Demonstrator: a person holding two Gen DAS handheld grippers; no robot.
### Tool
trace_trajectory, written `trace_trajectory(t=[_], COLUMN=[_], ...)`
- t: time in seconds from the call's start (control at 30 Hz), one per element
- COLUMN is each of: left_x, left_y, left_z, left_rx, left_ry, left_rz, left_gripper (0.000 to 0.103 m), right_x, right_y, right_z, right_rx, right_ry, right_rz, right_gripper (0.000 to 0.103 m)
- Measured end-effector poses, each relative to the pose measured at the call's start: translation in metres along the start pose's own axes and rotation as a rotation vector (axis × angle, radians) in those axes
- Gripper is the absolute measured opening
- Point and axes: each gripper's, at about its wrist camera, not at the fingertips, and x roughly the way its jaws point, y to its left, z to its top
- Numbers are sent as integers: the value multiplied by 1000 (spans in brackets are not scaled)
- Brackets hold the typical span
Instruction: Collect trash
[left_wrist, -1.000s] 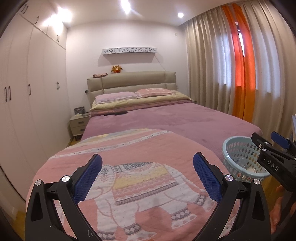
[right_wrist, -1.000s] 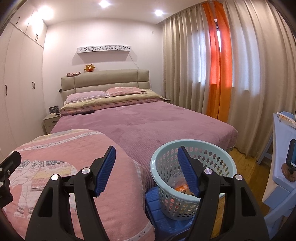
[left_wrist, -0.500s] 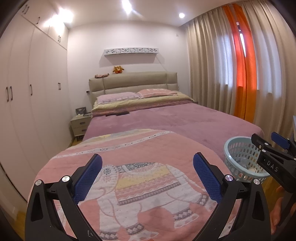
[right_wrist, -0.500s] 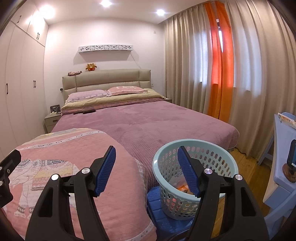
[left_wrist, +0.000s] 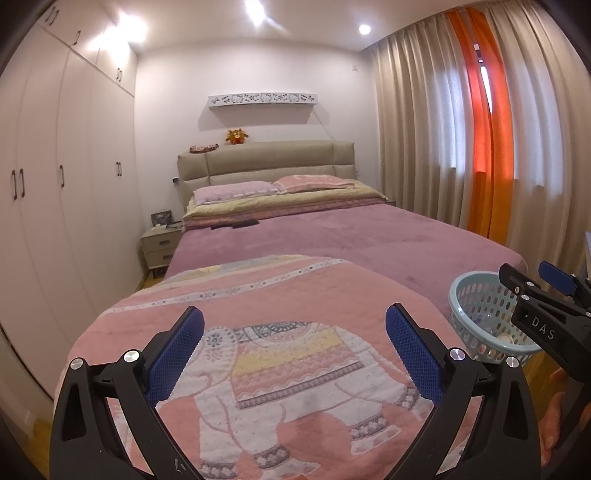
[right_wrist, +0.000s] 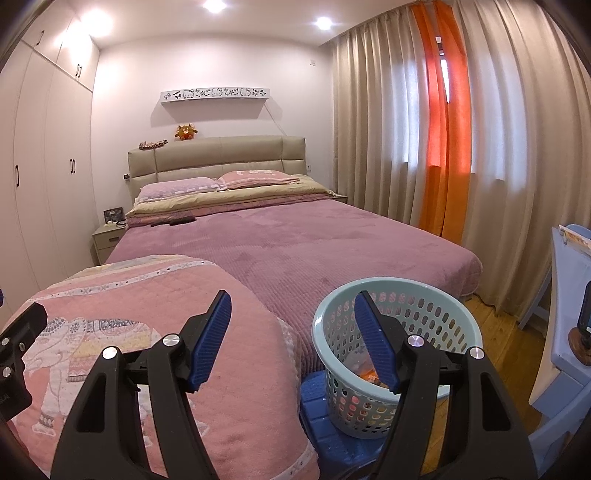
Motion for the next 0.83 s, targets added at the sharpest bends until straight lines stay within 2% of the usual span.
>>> trace_trajectory(t=[0.33, 0.5, 0.7, 0.83], left_x=[-1, -8, -10, -18], left_y=[4, 15, 39, 64], left_z=[-1, 3, 9, 12], left_rx=[-4, -12, -30, -64], left_ry=[4, -39, 9, 25], left_rz=[2, 56, 76, 148], left_gripper=[95, 94, 96, 96], right_x=[-1, -3, 0, 4], right_y=[7, 19, 52, 79], right_z=[3, 9, 19, 20], right_rx=[-9, -24, -62, -80], right_ry=[1, -8, -3, 13], right_rz=[6, 31, 103, 181], right_gripper=[66, 66, 66, 66])
